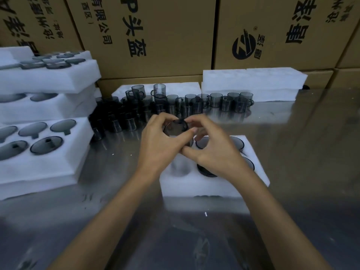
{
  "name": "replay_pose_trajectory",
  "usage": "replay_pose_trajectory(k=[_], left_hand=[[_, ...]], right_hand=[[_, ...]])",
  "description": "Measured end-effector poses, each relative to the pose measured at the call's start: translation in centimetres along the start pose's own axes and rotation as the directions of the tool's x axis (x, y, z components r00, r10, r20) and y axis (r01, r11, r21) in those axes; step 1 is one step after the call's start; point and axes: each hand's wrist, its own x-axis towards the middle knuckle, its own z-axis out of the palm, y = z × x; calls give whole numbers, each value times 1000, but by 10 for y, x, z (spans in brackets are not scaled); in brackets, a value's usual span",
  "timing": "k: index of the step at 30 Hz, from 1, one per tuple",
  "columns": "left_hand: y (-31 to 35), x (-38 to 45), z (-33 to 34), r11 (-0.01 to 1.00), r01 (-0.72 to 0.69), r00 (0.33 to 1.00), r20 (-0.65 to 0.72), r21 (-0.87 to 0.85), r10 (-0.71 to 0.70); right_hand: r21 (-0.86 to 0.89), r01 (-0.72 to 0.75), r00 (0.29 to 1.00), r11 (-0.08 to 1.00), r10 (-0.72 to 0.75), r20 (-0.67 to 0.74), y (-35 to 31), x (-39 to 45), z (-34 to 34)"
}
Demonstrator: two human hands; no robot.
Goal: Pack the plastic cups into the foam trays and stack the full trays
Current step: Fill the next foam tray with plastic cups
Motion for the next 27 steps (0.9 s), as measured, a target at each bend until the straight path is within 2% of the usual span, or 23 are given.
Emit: replay_pose_trajectory(k=[3,5,8,10,12,15,18,22,27], left_hand=[[0,-12,-5,999,-26,997,65,-32,28],[-4,-17,-9,990,-28,993,110,-139,43],[-13,-21,-15,940,87,986,163,-330,-34],[-20,-20,-20,904,161,975,207,-396,-84],[-24,-16,-27,862,231,952,285,-450,-106],[-27,-8,-40,849,277,918,384,-449,-97],[-29,-3,-49,864,250,902,429,-437,-44],[-31,-1,-55,825,307,874,483,-474,-47],[-32,1,-64,863,316,838,542,-393,-61]], right_hand=[[-54,3,1000,999,-4,-28,2,-8,4],[-43,42,999,998,-43,-18,6,-13,2],[28,55,998,998,-55,2,13,-16,-4],[87,-3,999,996,-1,46,15,-17,-7],[77,9,998,997,-14,65,15,-17,-7],[76,30,996,997,-37,86,13,-18,-7],[66,33,991,997,-41,124,10,-19,-5],[67,49,987,997,-59,148,7,-20,-2],[67,-11,978,998,-3,210,8,-23,-1]])
